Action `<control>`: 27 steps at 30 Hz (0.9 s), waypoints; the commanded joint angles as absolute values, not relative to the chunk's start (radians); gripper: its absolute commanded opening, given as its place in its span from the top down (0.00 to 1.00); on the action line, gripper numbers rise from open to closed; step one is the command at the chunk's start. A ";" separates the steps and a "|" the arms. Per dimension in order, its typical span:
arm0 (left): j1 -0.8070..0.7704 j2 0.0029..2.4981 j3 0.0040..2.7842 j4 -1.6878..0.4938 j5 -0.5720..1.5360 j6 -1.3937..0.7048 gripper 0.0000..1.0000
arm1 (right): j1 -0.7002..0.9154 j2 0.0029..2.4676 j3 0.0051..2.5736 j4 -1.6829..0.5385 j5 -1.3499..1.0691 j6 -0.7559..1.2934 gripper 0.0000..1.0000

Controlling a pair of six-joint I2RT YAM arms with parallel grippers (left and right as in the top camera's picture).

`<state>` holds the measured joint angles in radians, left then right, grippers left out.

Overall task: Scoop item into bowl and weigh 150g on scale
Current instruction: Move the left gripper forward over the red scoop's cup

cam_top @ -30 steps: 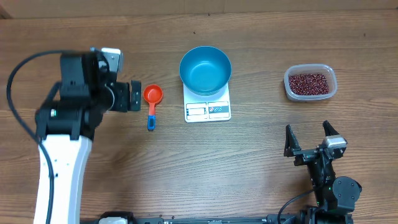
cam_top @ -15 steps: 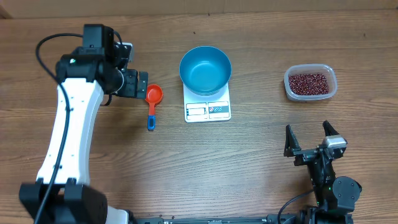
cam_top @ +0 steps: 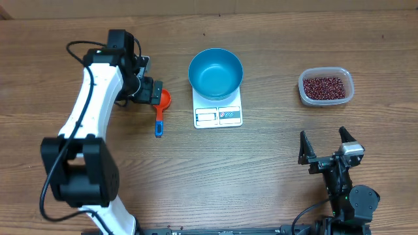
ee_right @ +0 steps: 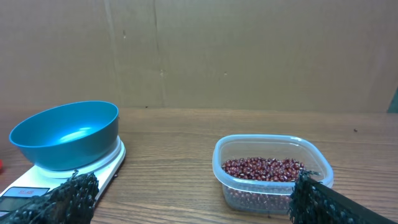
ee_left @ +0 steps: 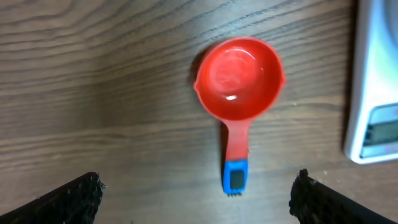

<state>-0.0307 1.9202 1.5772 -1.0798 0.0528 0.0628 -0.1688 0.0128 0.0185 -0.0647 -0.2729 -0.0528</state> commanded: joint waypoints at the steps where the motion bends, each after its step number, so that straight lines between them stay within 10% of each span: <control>1: -0.025 1.972 1.600 -1.057 0.068 0.075 0.00 | -0.164 0.002 0.008 -0.061 -0.264 -0.052 0.00; 27: -0.025 2.135 1.600 -0.885 0.033 0.075 0.01 | -0.164 0.002 0.008 -0.061 -0.264 -0.052 0.00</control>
<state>-0.0307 2.1193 1.5776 -0.9005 0.0479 0.0628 -0.1684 0.0128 0.0185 -0.0643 -0.2729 -0.0528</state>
